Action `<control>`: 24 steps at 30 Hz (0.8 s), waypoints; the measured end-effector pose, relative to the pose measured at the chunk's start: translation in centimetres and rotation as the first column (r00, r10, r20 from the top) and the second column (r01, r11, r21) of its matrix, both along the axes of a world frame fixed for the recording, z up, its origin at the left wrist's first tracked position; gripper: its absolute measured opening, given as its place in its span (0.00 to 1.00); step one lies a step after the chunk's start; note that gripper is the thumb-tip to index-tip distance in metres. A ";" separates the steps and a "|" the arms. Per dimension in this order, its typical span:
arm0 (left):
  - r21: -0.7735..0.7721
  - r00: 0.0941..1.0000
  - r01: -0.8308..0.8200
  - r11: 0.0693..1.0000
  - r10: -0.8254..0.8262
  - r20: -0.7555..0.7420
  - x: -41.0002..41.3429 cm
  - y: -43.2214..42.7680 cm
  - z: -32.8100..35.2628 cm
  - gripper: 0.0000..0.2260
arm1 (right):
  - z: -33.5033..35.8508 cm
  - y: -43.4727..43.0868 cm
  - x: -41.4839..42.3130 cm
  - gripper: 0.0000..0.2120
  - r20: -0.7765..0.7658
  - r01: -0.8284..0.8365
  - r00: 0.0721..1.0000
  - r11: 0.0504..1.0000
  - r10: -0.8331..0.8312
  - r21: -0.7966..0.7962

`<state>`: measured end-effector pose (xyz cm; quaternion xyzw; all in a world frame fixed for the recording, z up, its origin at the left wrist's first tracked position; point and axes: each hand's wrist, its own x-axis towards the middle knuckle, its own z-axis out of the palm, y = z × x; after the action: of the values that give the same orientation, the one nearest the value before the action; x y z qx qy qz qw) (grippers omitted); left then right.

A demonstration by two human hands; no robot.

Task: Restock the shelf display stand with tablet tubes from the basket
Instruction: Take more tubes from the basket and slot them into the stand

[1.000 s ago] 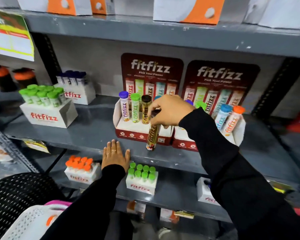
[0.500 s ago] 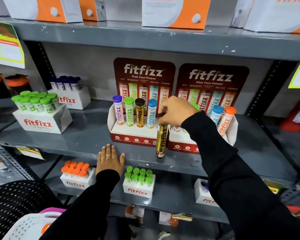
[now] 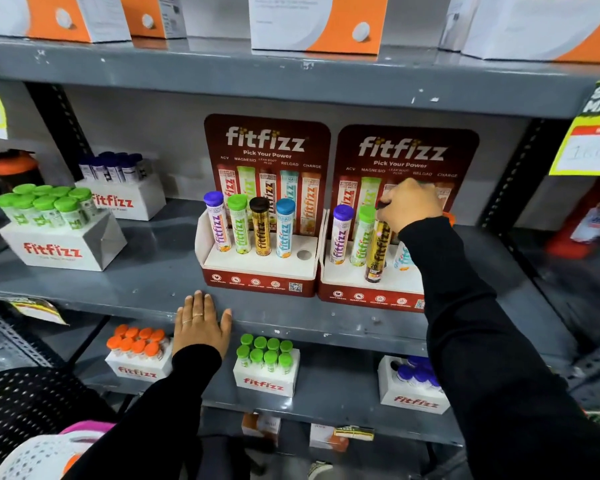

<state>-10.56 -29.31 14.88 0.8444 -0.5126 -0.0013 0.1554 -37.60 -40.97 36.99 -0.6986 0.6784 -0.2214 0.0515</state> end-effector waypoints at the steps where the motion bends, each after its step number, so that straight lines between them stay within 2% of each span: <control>1: 0.002 1.000 -0.003 1.000 0.003 0.004 0.0 0.0 0.0 0.26 | -0.1 -0.1 -0.3 0.14 0.014 0.012 1.000 1.000 -0.012 -0.023; 5: 0.001 1.000 -0.018 1.000 0.018 0.022 0.0 -0.1 0.0 0.26 | -0.2 -0.4 -0.8 0.12 0.054 0.028 0.998 0.998 -0.024 -0.063; 11: -0.025 0.999 -0.025 0.999 0.025 0.025 0.0 -0.1 -0.2 0.25 | -0.3 -1.3 -1.4 0.13 0.025 0.058 0.998 0.998 -0.057 -0.040; 17: -0.017 0.999 -0.037 0.999 0.038 0.038 -0.3 0.0 -0.2 0.25 | -0.5 -2.1 -2.1 0.12 -0.096 -0.019 0.995 1.000 0.020 0.009; 24: -0.004 0.999 -0.033 0.999 0.033 0.036 -0.4 0.1 -0.1 0.25 | -0.2 -1.9 -1.8 0.13 -0.160 -0.041 0.985 0.994 0.057 0.105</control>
<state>-10.99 -29.20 14.77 0.8524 -0.5014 0.0173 0.1477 -39.45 -42.88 36.78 -0.7274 0.6732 -0.1277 0.0368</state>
